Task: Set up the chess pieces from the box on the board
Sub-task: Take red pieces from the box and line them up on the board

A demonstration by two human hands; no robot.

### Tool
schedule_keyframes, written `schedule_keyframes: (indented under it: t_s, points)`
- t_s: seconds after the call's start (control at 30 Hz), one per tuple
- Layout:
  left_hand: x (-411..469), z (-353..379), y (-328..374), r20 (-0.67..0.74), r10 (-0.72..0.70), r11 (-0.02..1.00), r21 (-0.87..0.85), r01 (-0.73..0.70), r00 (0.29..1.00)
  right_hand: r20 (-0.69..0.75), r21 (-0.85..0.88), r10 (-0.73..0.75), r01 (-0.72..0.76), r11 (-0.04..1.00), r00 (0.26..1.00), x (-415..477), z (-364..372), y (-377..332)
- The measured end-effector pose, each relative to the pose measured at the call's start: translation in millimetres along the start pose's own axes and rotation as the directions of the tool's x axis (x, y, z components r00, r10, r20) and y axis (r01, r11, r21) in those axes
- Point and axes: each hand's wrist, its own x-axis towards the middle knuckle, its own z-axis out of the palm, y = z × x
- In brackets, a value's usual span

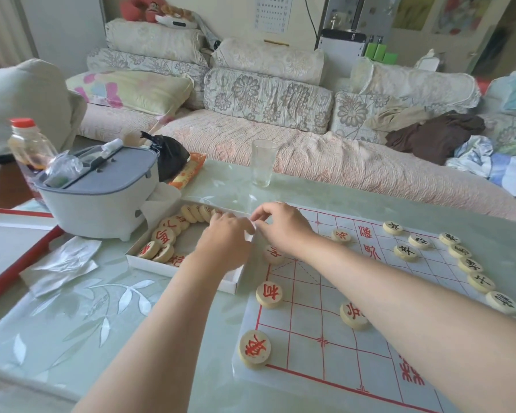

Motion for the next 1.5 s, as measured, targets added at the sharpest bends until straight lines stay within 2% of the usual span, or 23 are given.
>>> schedule_keyframes:
  t_s: [0.17,0.3,0.5,0.7,0.9,1.0,1.13,1.27,1.37,1.43,1.5]
  points:
    - [-19,-28,-44,-0.061,-0.184,0.981,0.051,0.187,0.981,0.167,0.042,-0.12,0.115,0.992,0.979,-4,19,-50]
    - [-39,-50,-75,-0.109,-0.302,0.944,0.102,0.313,0.947,0.364,-0.048,-0.141,0.17,0.984,0.92,-2,44,-79]
    - [-54,-58,-106,0.025,-0.335,0.938,0.105,0.331,0.942,0.489,-0.162,-0.137,0.244,0.956,0.861,0,64,-100]
    - [-56,-60,-107,0.041,-0.304,0.952,0.053,0.302,0.952,0.477,-0.176,-0.119,0.226,0.958,0.871,2,65,-99]
    - [-54,-63,-102,0.021,-0.264,0.963,-0.045,0.264,0.964,0.33,-0.232,-0.083,0.166,0.958,0.94,8,47,-72]
    - [-53,-67,-93,0.028,-0.226,0.959,-0.166,0.228,0.974,0.246,-0.126,-0.101,0.136,0.983,0.964,7,36,-70]
    - [-50,-70,-86,-0.042,-0.182,0.907,-0.393,0.152,0.982,0.183,0.152,-0.183,0.156,0.976,0.966,4,34,-84]
    - [-47,-71,-92,-0.098,-0.281,0.813,-0.553,0.183,0.955,0.133,0.264,-0.247,0.206,0.942,0.96,2,44,-99]
    - [-49,-72,-105,-0.138,-0.393,0.815,-0.509,0.275,0.909,0.156,0.192,-0.206,0.175,0.966,0.966,1,57,-104]
    - [-51,-72,-112,-0.166,-0.429,0.847,-0.416,0.331,0.888,0.232,0.071,-0.195,0.184,0.98,0.953,-1,65,-105]
    - [-53,-72,-114,-0.162,-0.435,0.851,-0.396,0.345,0.886,0.312,0.008,-0.189,0.196,0.981,0.931,-3,73,-103]
